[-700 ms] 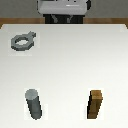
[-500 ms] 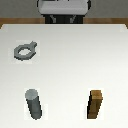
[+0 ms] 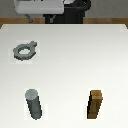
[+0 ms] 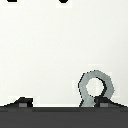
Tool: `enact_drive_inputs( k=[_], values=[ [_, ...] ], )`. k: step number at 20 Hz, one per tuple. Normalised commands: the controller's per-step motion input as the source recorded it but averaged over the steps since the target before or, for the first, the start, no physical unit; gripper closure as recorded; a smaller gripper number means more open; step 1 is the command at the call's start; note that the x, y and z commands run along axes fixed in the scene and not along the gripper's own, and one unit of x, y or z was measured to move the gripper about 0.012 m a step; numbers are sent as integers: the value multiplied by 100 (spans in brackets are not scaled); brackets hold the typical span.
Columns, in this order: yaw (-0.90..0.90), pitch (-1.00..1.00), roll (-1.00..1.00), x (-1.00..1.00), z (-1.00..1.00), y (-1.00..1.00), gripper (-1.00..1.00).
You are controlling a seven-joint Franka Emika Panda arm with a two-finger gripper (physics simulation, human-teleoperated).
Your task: Put the loop with the handle onto the peg.
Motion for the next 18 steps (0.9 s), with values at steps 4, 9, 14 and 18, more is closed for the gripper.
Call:
enact_drive_inputs(
  k=[4,9,14,18],
  values=[
    [0,0,0,-25,0,-50,-100],
    [-43,0,0,0,0,0,-100],
    [-69,0,0,0,0,0,-100],
    [0,0,0,0,0,50,-100]
  ],
)
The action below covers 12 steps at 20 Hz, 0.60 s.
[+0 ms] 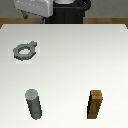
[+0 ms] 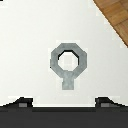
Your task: Put the loop with the handle onto the peg.
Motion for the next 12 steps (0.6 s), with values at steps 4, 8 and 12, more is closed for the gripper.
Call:
enact_drive_inputs(
  k=[4,8,12],
  values=[
    [0,0,0,0,0,-25,-100],
    [0,0,0,0,-50,0,-100],
    [0,0,0,25,-50,-25,-100]
  ],
)
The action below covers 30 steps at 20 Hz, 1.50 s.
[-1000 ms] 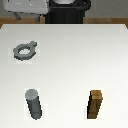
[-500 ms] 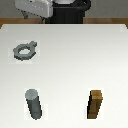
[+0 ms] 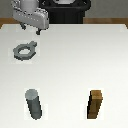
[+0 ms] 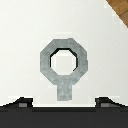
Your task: Put the loop with the handle onto the peg.
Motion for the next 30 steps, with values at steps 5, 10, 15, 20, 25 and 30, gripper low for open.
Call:
enact_drive_inputs(
  k=[5,10,15,20,25,30],
  values=[
    [0,0,0,-20,-40,0,-100],
    [0,0,0,0,-40,0,-100],
    [0,0,0,0,-40,20,-100],
    [0,0,0,0,0,0,-100],
    [0,0,0,20,-20,0,-100],
    [0,0,0,40,0,0,-100]
  ],
)
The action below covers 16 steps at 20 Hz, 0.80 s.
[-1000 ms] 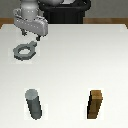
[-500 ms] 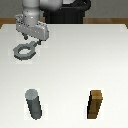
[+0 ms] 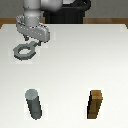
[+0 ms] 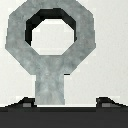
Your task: Put the loop with the handle onto the peg.
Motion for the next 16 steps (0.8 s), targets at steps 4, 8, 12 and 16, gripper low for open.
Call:
enact_drive_inputs(
  k=[4,8,12,16],
  values=[
    [0,0,0,25,0,0,-100],
    [0,0,0,50,0,0,-100],
    [0,0,0,0,0,-25,-100],
    [0,0,0,0,0,0,100]
  ],
)
